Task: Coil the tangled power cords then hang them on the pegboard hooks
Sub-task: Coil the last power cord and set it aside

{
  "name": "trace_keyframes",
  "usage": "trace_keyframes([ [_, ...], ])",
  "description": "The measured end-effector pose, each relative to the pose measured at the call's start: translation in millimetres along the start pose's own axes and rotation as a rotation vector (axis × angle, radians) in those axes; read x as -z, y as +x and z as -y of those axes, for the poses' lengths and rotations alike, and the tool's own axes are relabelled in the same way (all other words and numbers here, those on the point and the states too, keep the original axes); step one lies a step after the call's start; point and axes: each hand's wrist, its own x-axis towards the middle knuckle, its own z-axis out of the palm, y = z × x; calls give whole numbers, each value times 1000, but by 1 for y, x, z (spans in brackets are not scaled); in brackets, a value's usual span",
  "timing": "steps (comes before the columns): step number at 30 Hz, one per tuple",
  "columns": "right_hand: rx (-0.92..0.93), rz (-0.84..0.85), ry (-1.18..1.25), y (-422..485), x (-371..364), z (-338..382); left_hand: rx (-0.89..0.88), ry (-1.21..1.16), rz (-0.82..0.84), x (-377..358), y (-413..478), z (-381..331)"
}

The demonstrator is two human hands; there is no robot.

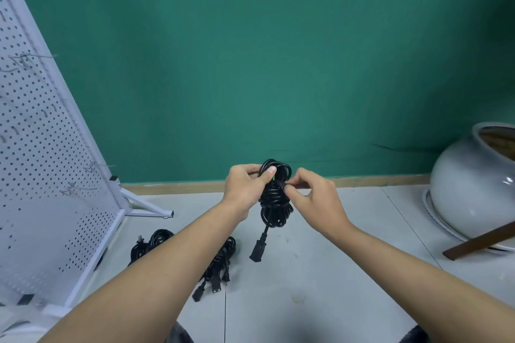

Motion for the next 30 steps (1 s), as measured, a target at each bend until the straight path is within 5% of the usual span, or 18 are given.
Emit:
trace_keyframes([
  [9, -124, 71, 194, -1, -18, 31, 29, -2, -92, 32, -3, -2],
  [17, 248, 71, -424, -5, -45, 31, 52, -67, -226, 52, -6, 1],
  [23, 127, 348, -129, 10, -57, 25, 132, -159, -279, 56, -1, -1],
  [30, 229, 391, -74, 41, -83, -2, 229, -102, -254, 80, 29, 23],
])
